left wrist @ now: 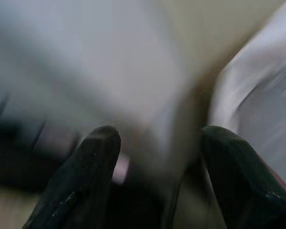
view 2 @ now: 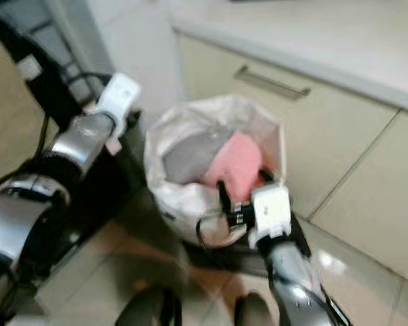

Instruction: Clothes washing

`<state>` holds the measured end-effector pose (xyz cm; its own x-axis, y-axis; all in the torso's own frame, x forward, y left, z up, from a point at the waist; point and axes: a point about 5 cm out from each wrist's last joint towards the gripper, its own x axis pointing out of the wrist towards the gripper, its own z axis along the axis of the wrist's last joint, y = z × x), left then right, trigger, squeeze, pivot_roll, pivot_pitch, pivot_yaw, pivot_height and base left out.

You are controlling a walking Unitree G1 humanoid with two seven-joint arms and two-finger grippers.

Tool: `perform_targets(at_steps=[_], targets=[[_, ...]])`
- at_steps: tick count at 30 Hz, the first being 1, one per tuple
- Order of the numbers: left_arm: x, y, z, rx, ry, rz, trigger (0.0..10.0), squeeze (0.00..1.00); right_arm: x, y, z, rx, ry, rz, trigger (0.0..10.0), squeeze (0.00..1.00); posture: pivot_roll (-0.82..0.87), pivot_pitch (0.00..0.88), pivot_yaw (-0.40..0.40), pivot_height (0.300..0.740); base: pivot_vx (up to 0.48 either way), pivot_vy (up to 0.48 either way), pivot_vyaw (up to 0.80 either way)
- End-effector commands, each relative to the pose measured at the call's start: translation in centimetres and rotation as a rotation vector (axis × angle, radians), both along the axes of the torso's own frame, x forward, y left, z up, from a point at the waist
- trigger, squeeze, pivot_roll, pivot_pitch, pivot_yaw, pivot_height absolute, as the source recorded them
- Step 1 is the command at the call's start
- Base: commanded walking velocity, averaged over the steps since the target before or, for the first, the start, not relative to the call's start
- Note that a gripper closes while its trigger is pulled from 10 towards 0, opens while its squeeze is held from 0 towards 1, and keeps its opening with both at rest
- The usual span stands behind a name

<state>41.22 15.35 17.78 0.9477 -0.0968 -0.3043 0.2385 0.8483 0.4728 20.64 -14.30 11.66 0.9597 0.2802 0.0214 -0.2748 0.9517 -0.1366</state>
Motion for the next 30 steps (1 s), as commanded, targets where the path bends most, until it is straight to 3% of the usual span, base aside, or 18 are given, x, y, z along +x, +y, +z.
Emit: perform_targets(at_steps=[1, 5, 7, 8, 9, 10, 11, 14, 16, 18, 19, 20, 25, 30], targets=[[0.0, -2.0, -0.3, 0.006, 0.04, -0.067, 10.0, 0.0, -0.9, -0.2, 0.5, -0.009, -0.008, 0.014, 10.0, 0.0, -0.32, 0.217, 0.103, 0.687, 0.0, 0.0, 0.0], [-0.4, -3.8, -1.1, -0.037, 0.112, -0.128, 10.0, 0.0, -3.2, -0.1, 0.9, 0.007, 0.012, 0.015, 10.0, 0.0, -0.36, 0.268, 0.127, 0.687, 0.0, 0.0, 0.0], [-0.4, -4.2, -1.0, -0.052, 0.117, -0.139, 10.0, 0.0, -3.5, -0.2, 1.2, 0.0, 0.006, 0.013, 10.0, 0.0, -0.38, 0.284, 0.136, 0.687, 0.0, 0.0, 0.0], [-0.2, -4.9, -0.4, -0.072, 0.113, -0.166, 10.0, 0.0, -4.5, -0.2, 1.7, -0.016, -0.001, 0.017, 10.0, 0.0, -0.4, 0.296, 0.154, 0.687, 0.0, 0.0, 0.0], [-0.2, -4.9, -0.4, -0.072, 0.113, -0.166, 10.0, 0.0, -4.5, -0.2, 1.7, -0.016, -0.001, 0.017, 10.0, 0.0, -0.4, 0.296, 0.154, 0.687, 0.0, 0.0, 0.0], [0.1, -5.4, 0.9, -0.076, 0.077, -0.187, 10.0, 0.0, -5.6, -0.6, 2.0, -0.04, 0.0, 0.002, 10.0, 0.0, -0.41, 0.304, 0.164, 0.687, 0.0, 0.0, 0.0], [0.1, -5.4, 0.9, -0.076, 0.077, -0.187, 10.0, 0.0, -5.6, -0.6, 2.0, -0.04, 0.0, 0.002, 10.0, 0.0, -0.41, 0.304, 0.164, 0.687, 0.0, 0.0, 0.0], [0.5, -6.2, 3.0, -0.099, 0.026, -0.211, 10.0, 0.0, -7.5, -1.6, 1.5, -0.059, 0.053, -0.061, 10.0, 0.0, -0.43, 0.316, 0.18, 0.687, 0.0, 0.0, 0.0], [0.4, -6.5, 2.7, -0.056, 0.023, -0.22, 10.0, 0.0, -7.9, -1.6, 1.4, -0.061, 0.063, -0.07, 10.0, 0.0, -0.44, 0.32, 0.182, 0.687, 0.0, 0.0, 0.0], [0.1, -7.0, 1.3, 0.041, 0.041, -0.238, 10.0, 0.0, -9.0, -1.1, 1.7, -0.056, 0.083, -0.072, 10.0, 0.0, -0.47, 0.372, 0.187, 0.687, 0.0, 0.0, 0.0], [-0.1, -7.0, 0.7, 0.084, 0.047, -0.236, 10.0, 0.18, -9.5, -1.0, 1.8, -0.051, 0.098, -0.075, 10.0, 0.0, -0.48, 0.386, 0.183, 0.687, 0.0, 0.0, 0.0], [-0.2, -6.9, 0.1, 0.109, 0.052, -0.233, 10.0, 1.0, -9.8, -0.9, 1.8, -0.049, 0.109, -0.076, 10.0, 0.0, -0.48, 0.392, 0.182, 0.687, 0.0, 0.0, 0.0], [-1.1, -6.6, -2.5, 0.108, 0.118, -0.217, 10.0, 1.0, -11.1, -0.7, 2.1, -0.051, 0.141, -0.073, 10.0, 0.0, -0.51, 0.425, 0.173, 0.687, 0.0, 0.0, 0.0], [-1.9, -7.4, -4.4, 0.032, 0.171, -0.209, 10.0, 1.0, -11.8, -0.7, 2.5, -0.05, 0.158, -0.082, 10.0, 0.0, -0.52, 0.44, 0.162, 0.687, 0.0, 0.0, 0.0]])
